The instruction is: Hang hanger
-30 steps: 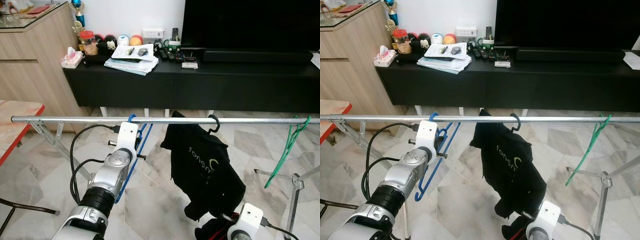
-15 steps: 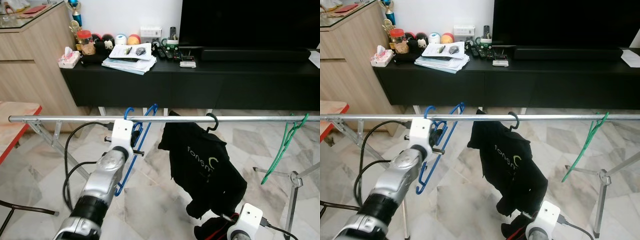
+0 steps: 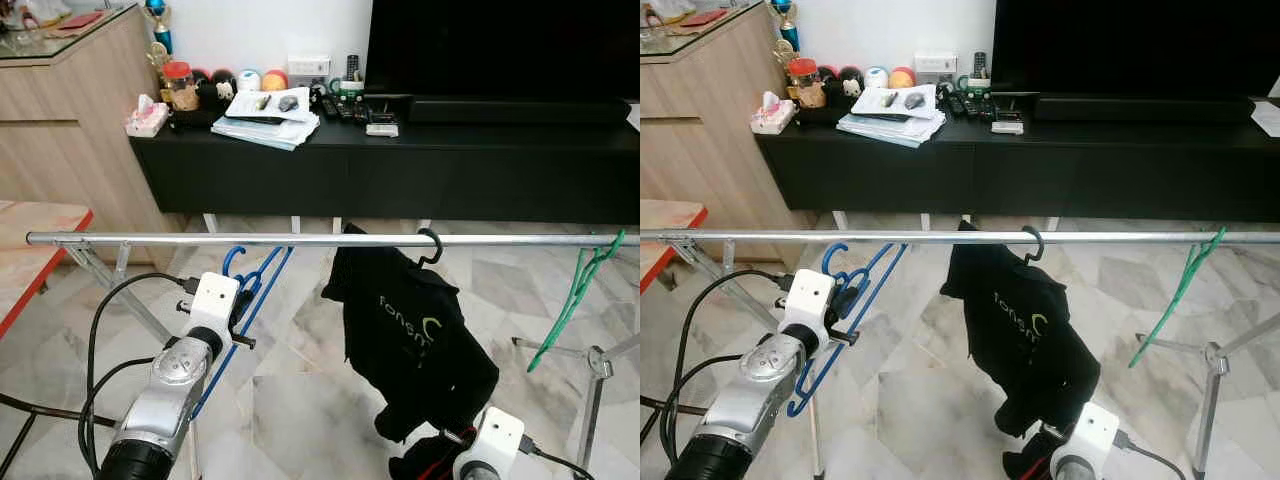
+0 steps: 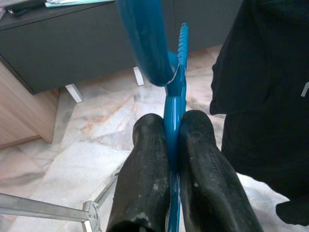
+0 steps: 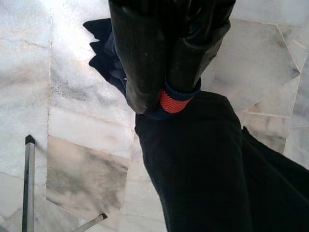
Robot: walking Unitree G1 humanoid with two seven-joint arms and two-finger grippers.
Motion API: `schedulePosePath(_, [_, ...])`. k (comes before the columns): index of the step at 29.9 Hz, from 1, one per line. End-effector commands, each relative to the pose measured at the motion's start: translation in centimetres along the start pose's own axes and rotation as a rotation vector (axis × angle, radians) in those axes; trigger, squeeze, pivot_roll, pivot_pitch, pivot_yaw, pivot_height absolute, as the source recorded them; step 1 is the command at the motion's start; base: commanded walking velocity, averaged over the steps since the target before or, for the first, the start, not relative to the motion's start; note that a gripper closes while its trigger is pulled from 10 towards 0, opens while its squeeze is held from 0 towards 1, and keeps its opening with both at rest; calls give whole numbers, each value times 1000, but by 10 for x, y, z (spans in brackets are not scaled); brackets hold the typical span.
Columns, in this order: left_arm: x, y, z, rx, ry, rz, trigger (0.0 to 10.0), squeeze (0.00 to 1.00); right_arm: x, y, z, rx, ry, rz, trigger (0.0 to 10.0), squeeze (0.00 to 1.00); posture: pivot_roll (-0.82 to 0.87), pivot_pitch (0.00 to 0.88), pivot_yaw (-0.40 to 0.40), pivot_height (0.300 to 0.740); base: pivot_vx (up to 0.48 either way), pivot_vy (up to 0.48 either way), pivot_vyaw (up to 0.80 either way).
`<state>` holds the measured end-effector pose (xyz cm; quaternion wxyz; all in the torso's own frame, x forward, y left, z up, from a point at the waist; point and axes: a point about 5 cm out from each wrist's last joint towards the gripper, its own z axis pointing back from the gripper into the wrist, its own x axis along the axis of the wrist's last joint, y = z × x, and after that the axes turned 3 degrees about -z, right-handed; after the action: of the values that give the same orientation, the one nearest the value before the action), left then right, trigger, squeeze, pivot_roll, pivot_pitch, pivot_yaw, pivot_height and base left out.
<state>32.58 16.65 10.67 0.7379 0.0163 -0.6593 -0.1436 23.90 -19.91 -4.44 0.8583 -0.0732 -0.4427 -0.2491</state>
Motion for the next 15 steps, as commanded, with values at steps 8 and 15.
schedulePosePath(8, [6, 2, -1, -1, -27, -27, 10000, 0, -4, -1, 1, -2, 14, 12, 10000, 0, -45, 46, 48, 740, 0, 0, 0])
schedulePosePath(15, [6, 2, -1, -1, -27, -27, 10000, 0, -4, -1, 1, -2, 14, 12, 10000, 0, -45, 46, 48, 740, 0, 0, 0])
